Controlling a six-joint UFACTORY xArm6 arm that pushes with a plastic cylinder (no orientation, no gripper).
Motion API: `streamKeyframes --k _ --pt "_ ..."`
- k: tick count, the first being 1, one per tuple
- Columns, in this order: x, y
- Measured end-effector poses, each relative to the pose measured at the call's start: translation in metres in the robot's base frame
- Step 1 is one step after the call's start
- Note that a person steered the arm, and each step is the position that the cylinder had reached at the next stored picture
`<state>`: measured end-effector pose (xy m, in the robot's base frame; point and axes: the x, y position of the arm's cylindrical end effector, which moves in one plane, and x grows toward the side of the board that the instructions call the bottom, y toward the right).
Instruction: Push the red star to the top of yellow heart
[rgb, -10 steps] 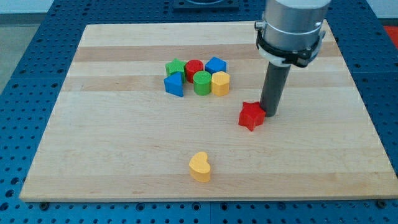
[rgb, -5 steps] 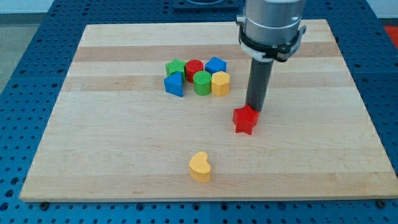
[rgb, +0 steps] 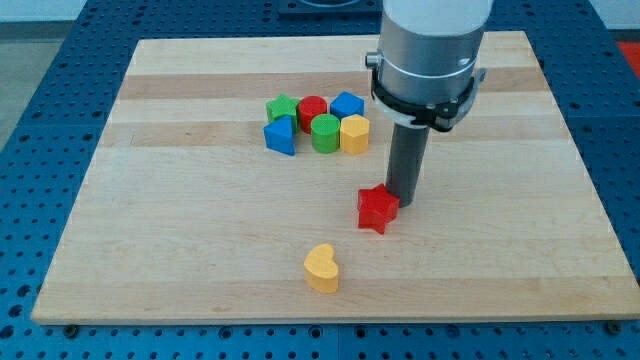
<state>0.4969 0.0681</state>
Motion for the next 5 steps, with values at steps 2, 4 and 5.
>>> streamKeyframes --k 2,4,5 --pt "0.006 -0.007" --pt "0.022 -0.019" --pt "0.027 -0.028"
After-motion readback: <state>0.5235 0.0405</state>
